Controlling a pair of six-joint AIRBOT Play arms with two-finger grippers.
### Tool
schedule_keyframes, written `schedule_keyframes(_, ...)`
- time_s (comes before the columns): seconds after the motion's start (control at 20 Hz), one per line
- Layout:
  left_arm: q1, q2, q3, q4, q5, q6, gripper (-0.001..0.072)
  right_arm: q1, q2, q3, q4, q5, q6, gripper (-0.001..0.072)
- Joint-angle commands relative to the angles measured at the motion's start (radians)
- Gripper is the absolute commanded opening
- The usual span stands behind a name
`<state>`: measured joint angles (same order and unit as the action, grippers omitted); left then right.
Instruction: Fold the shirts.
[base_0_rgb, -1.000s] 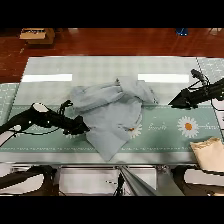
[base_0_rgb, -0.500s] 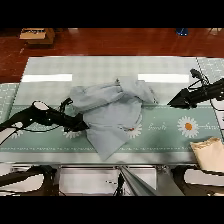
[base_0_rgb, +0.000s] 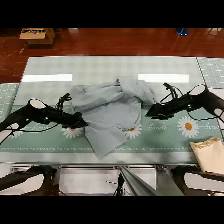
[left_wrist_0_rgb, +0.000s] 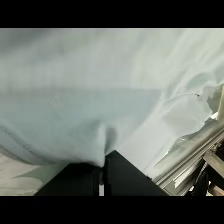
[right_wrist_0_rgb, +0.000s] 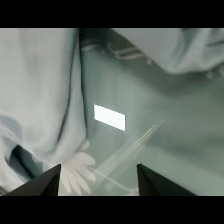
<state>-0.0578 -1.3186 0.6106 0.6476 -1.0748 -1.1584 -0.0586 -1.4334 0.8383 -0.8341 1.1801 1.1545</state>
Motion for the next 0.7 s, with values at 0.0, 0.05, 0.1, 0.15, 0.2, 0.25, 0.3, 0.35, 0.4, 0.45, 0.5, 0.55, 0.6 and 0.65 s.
schedule_keyframes(0.0,-0.001,0.037,0.001,-0.005,-0.01,0.014,0.0017,0.099,0.001,-0.044,0.04,-0.16,0.043,0.0521)
schedule_keyframes(0.05,-0.001,0.044,0.001,-0.005,-0.01,0.014,0.0017,0.122,0.0,-0.044,0.04,-0.193,0.064,0.052)
schedule_keyframes(0.1,-0.001,0.051,0.001,-0.005,-0.01,0.014,0.0017,0.142,-0.003,-0.045,0.039,-0.217,0.086,0.052)
schedule_keyframes(0.15,-0.001,0.058,0.001,-0.005,-0.01,0.019,0.0017,0.162,-0.012,-0.045,0.04,-0.227,0.105,0.052)
schedule_keyframes(0.2,-0.001,0.066,0.001,-0.005,-0.01,0.022,0.0017,0.183,-0.028,-0.045,0.04,-0.239,0.124,0.052)
schedule_keyframes(0.25,0.0,0.072,0.001,-0.005,-0.01,0.023,0.0017,0.208,-0.043,-0.045,0.043,-0.252,0.145,0.0517)
schedule_keyframes(0.3,0.002,0.077,0.001,-0.005,-0.01,0.023,0.0017,0.231,-0.056,-0.045,0.052,-0.265,0.153,0.0453)
schedule_keyframes(0.35,0.002,0.084,0.002,-0.005,-0.01,0.025,0.0017,0.253,-0.066,-0.045,0.06,-0.274,0.154,0.0303)
schedule_keyframes(0.4,0.002,0.091,0.003,-0.005,-0.01,0.025,0.0017,0.269,-0.064,-0.044,0.063,-0.283,0.152,0.0098)
schedule_keyframes(0.45,0.003,0.103,0.01,-0.005,-0.01,0.031,0.0017,0.272,-0.056,-0.042,0.077,-0.273,0.144,0.0024)
schedule_keyframes(0.5,0.003,0.124,0.024,-0.005,-0.01,0.045,0.0016,0.265,-0.034,-0.033,0.076,-0.238,0.119,0.0024)
schedule_keyframes(0.55,0.004,0.154,0.05,-0.005,-0.01,0.047,0.0016,0.251,0.004,-0.015,0.065,-0.188,0.091,0.0024)
schedule_keyframes(0.6,0.004,0.198,0.091,-0.005,-0.01,0.047,0.0015,0.227,0.058,0.007,0.057,-0.137,0.079,0.0024)
schedule_keyframes(0.65,0.004,0.25,0.146,-0.005,-0.01,0.047,0.0015,0.199,0.122,0.033,0.056,-0.095,0.078,0.0025)
